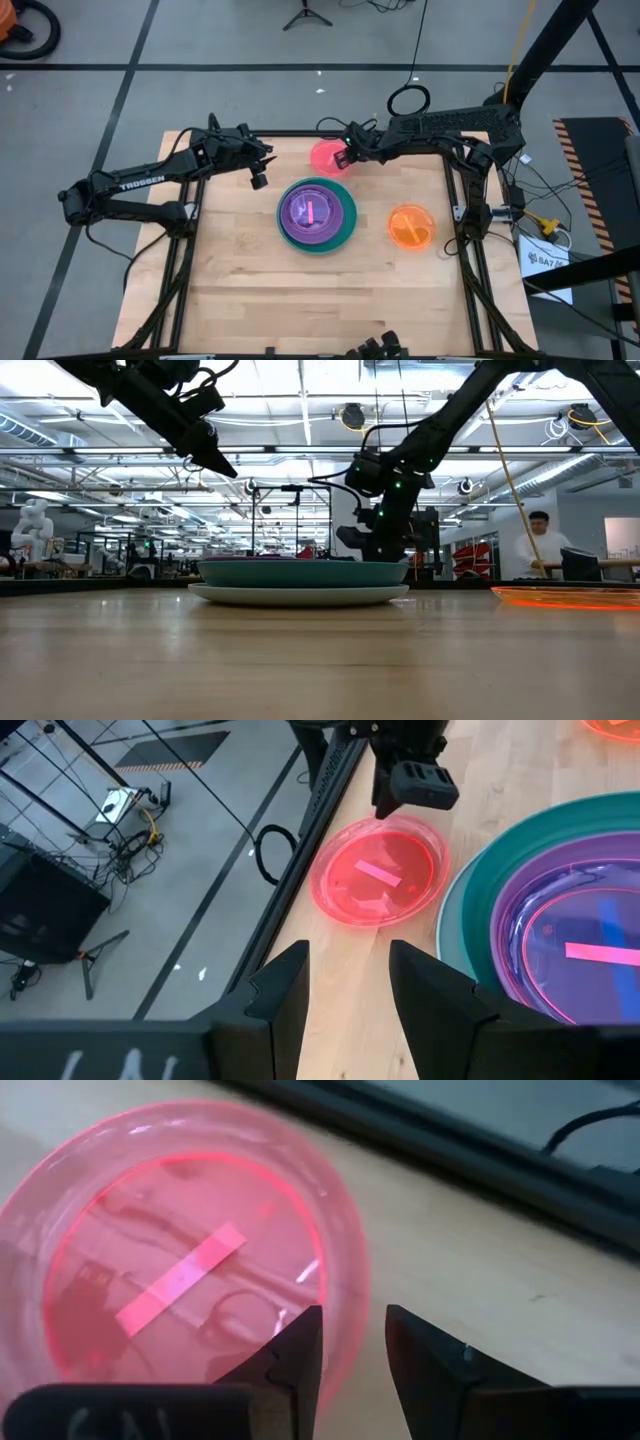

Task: Stack plastic plates
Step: Stack the pink plate on the pink plate

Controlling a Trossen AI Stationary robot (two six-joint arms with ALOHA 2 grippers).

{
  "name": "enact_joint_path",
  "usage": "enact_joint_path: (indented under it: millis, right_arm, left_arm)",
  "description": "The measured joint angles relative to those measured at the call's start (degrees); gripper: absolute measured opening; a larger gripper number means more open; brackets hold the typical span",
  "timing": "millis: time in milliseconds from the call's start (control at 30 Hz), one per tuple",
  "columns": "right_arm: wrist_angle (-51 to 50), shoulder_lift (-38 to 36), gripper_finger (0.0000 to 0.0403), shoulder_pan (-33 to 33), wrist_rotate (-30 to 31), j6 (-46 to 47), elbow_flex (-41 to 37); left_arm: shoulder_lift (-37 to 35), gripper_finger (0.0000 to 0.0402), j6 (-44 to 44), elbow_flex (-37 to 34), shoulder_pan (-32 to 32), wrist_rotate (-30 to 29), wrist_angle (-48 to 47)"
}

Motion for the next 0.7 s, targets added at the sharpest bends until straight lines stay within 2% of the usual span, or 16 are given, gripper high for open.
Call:
enact_joint_path:
  millis: [100,333,700]
  right_arm:
    - [0.02,0.0,0.0105,0.03,2.56,1.93,0.0]
    - [0.21,0.58,0.0105,0.42,2.57,5.62,0.02]
    - [0.6,2.62,0.0105,0.92,2.45,5.88,0.0]
  left_arm:
    - [0.0,0.0147,0.02,0.0,0.0,-0.01,0.0]
    - [0.0,0.0147,0.04,0.0,0.0,-0.01,0.0]
    - [0.0,0.0147,0.02,0.0,0.0,0.0,-0.07]
